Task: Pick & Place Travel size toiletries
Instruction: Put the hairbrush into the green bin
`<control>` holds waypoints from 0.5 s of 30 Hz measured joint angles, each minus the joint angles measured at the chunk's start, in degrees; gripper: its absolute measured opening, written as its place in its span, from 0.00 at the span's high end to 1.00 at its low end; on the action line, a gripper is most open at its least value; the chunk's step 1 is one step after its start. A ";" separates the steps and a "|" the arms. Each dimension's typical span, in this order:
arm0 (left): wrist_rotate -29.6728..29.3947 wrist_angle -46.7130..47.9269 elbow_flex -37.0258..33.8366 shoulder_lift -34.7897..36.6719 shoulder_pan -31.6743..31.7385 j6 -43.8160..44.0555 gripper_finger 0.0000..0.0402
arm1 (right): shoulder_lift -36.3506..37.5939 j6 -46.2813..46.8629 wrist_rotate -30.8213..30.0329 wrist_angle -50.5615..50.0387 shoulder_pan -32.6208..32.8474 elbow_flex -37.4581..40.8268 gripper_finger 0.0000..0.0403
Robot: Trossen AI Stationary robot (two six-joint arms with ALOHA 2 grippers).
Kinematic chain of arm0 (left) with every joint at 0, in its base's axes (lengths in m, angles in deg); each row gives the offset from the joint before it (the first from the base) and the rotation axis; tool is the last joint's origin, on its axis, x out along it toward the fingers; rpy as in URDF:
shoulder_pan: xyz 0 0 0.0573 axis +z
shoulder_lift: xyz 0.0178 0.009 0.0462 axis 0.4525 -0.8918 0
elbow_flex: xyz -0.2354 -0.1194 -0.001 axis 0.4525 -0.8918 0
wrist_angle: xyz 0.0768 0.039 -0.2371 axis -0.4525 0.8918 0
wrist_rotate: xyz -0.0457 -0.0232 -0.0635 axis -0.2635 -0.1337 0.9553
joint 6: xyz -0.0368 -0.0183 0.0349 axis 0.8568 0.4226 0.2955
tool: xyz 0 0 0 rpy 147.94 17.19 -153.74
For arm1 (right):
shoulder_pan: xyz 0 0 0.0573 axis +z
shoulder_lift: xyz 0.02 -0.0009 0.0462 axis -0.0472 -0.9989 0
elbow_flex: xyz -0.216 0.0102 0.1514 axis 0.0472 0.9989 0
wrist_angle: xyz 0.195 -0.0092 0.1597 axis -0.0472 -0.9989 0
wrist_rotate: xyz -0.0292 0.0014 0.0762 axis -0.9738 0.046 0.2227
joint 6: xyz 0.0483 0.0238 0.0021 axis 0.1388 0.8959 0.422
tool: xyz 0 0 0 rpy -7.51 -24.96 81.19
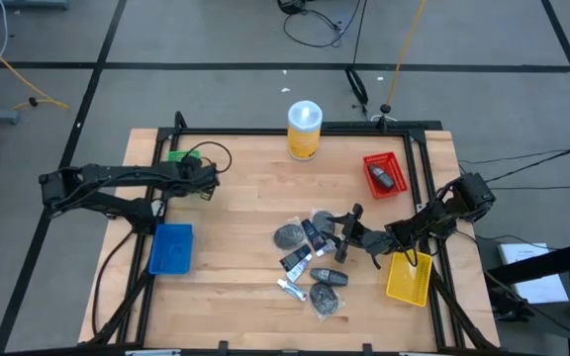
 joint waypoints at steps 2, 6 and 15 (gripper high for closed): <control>0.91 -0.35 -0.15 0.00 1.11 -1.31 0.99 | 0.00 0.00 0.00 0.02 -0.02 0.00 0.50; 1.17 2.08 2.34 0.81 2.07 -2.85 0.96 | 0.00 0.00 0.00 0.04 -0.02 0.00 0.50; 2.14 1.99 6.50 1.67 2.94 -4.37 0.99 | 0.00 0.00 0.00 0.04 -0.02 0.00 0.50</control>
